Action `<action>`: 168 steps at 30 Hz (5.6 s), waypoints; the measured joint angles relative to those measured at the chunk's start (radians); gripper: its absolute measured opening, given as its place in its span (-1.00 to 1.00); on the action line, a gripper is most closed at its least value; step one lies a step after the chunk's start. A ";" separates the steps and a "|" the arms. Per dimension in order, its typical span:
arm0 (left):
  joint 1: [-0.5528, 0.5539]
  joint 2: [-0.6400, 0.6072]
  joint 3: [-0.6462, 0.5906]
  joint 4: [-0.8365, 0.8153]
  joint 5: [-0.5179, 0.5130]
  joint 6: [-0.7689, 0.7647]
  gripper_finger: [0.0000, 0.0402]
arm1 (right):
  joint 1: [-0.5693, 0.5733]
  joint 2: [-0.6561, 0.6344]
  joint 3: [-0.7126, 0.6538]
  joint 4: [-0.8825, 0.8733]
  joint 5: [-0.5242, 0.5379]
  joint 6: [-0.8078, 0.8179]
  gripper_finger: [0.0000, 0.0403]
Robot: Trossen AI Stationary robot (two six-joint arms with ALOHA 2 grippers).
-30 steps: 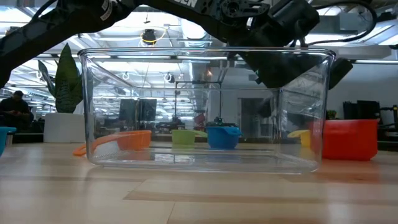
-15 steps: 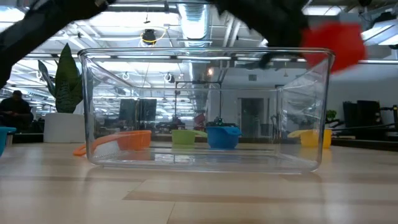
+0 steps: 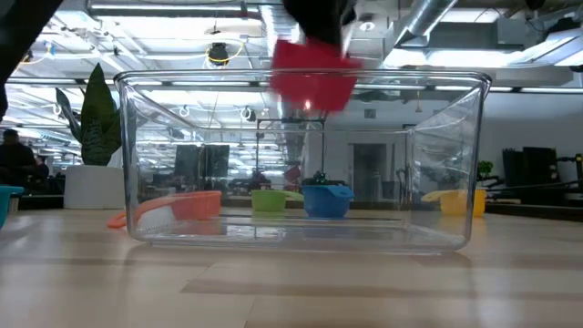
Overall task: Nest measuring cups in basket
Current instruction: Put the red measuring cup in the transparent bin, then stack the blue measuring cup on top of the red measuring cup in the transparent bin
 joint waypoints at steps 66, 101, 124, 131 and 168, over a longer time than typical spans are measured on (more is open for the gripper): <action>0.405 0.154 0.005 0.180 0.267 -0.334 -0.67 | 0.000 0.000 0.000 -0.002 0.002 -0.002 -0.87; 0.428 0.244 0.005 0.264 0.139 -0.790 -0.67 | 0.000 0.000 0.000 -0.029 0.001 -0.055 -0.87; 0.394 0.318 0.073 0.316 0.322 -0.685 -0.99 | 0.000 0.000 0.000 -0.038 0.001 -0.052 -0.87; 0.319 0.179 0.097 0.379 0.460 -0.374 -1.00 | 0.000 0.000 0.000 -0.038 0.001 -0.045 -0.87; -0.097 0.068 -0.059 -0.024 0.191 0.774 -1.00 | 0.000 0.000 0.000 -0.062 0.001 -0.044 -0.87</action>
